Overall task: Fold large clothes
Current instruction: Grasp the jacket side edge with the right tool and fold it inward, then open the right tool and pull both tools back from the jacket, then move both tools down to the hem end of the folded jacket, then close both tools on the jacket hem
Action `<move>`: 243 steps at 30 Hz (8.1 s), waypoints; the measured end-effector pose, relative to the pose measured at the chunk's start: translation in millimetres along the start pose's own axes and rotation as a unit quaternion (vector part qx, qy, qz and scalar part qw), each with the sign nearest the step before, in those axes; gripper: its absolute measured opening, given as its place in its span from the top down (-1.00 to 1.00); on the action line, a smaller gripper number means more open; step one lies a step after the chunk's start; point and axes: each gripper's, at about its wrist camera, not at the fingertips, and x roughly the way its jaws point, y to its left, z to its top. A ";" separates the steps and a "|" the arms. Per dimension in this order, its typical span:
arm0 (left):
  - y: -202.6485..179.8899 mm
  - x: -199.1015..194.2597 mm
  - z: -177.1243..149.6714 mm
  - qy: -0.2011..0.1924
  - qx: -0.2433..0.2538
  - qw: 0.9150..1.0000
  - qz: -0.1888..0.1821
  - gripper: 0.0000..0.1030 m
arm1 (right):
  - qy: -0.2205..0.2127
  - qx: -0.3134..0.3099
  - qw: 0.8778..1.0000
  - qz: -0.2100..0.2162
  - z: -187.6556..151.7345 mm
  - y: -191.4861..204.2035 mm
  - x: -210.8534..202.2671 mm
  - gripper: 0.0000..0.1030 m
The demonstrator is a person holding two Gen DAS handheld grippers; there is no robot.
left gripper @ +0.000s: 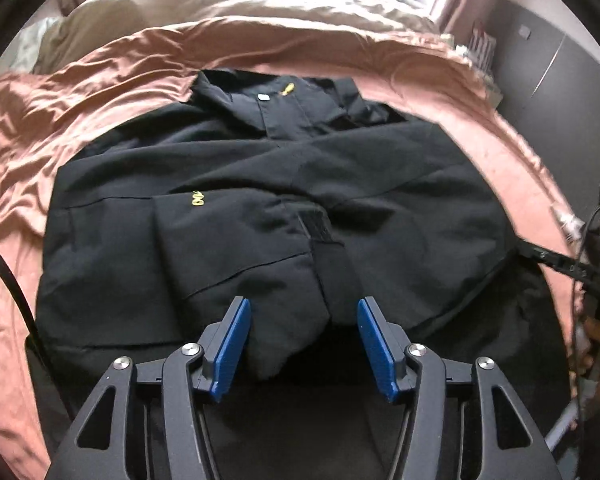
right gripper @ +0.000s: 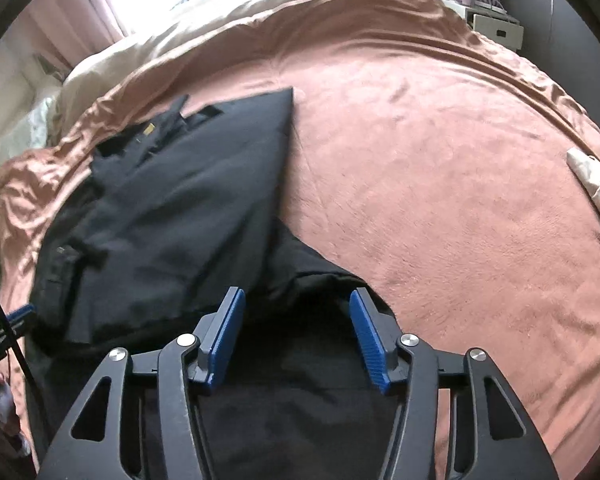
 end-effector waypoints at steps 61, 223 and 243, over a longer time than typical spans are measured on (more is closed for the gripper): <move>167.7 -88.1 -29.9 -0.040 -0.118 0.980 0.154 -0.11 | 0.028 0.046 0.998 0.041 2.7 -19.9 21.3 0.05; 150.8 -183.7 -390.4 -0.165 -0.370 0.904 -0.137 0.45 | -0.084 0.190 0.946 0.248 -351.4 -136.1 -168.6 0.19; 130.8 -265.7 -368.0 -0.240 -0.337 0.907 -0.075 0.91 | -0.174 0.199 0.931 0.250 -352.1 -129.7 -259.0 1.00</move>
